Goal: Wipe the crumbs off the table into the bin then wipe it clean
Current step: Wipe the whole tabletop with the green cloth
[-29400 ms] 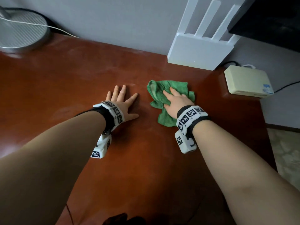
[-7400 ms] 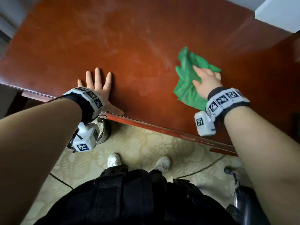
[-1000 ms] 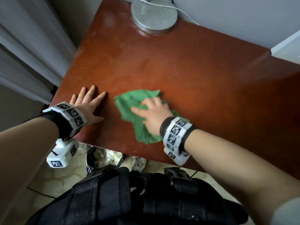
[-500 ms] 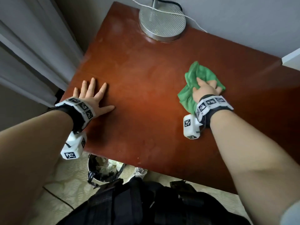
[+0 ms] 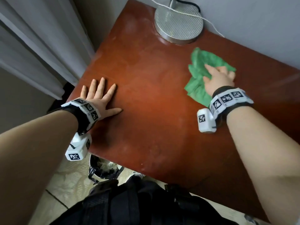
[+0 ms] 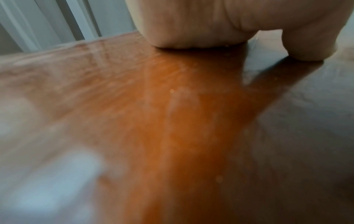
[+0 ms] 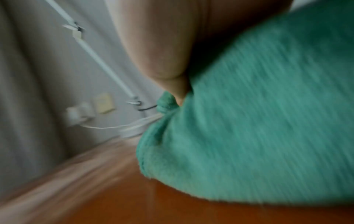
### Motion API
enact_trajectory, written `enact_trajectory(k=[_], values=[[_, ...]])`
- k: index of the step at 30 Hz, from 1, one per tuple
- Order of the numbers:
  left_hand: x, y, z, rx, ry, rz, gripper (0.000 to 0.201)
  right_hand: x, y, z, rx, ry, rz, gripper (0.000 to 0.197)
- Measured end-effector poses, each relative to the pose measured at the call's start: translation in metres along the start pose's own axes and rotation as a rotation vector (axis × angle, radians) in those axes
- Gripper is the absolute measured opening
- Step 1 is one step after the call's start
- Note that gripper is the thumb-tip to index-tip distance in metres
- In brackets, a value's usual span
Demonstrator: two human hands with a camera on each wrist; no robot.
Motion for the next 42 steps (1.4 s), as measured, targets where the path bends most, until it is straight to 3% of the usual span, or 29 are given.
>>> enact_trajectory(k=[2, 4, 8, 11, 13, 14, 16, 19, 21, 22, 26, 32, 38, 42], values=[[0.000, 0.000, 0.000, -0.003, 0.020, 0.010, 0.089, 0.001, -0.019, 0.014, 0.234, 0.018, -0.011, 0.049], [0.000, 0.000, 0.001, -0.007, 0.038, 0.019, 0.089, 0.014, -0.014, 0.015, 0.230, 0.044, -0.018, 0.049], [-0.001, -0.001, 0.002, -0.010, 0.057, 0.022, 0.090, 0.048, 0.051, -0.020, -0.300, 0.197, -0.125, 0.050], [-0.001, -0.001, 0.001, -0.016, 0.036, 0.028, 0.089, 0.073, 0.094, -0.063, -0.668, 0.512, -0.152, 0.052], [-0.002, -0.002, 0.000, -0.015, 0.030, 0.037, 0.088, 0.076, 0.101, -0.073, -0.766, 0.732, -0.178, 0.051], [-0.002, -0.002, 0.000, -0.015, 0.038, 0.037, 0.088, 0.069, 0.100, -0.067, -0.765, 0.751, -0.158, 0.051], [-0.003, -0.001, 0.001, -0.015, 0.063, 0.035, 0.089, 0.048, 0.090, -0.036, -0.656, 0.549, -0.076, 0.049], [-0.004, -0.002, 0.000, -0.005, 0.079, 0.029, 0.089, 0.016, 0.045, 0.018, -0.192, 0.132, 0.022, 0.048], [-0.003, -0.002, 0.000, -0.005, 0.077, 0.030, 0.089, 0.017, 0.022, 0.032, 0.067, 0.075, 0.022, 0.049], [-0.003, -0.002, 0.000, -0.007, 0.078, 0.031, 0.089, 0.021, 0.019, 0.034, 0.102, 0.077, 0.018, 0.049], [-0.003, -0.003, 0.001, -0.006, 0.088, 0.037, 0.089, 0.037, 0.041, 0.024, -0.100, 0.076, -0.019, 0.049], [-0.003, -0.001, 0.000, 0.018, 0.051, 0.013, 0.085, 0.078, 0.087, -0.040, -0.424, 0.260, -0.026, 0.053], [0.005, 0.005, -0.013, 0.089, -0.026, -0.003, 0.075, 0.096, 0.077, -0.124, -0.534, 0.379, -0.005, 0.056], [0.029, 0.014, -0.039, 0.151, -0.057, 0.122, 0.071, 0.110, 0.072, -0.195, -0.547, 0.607, -0.044, 0.062]])
Point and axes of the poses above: each hand's wrist, its own z-axis towards the middle knuckle, its own x-axis out of the palm, y = z × x, the point moved 4 cm from there along z, towards the middle knuckle, and after that the axes turned 14 degrees about z, right-handed, at the moved point
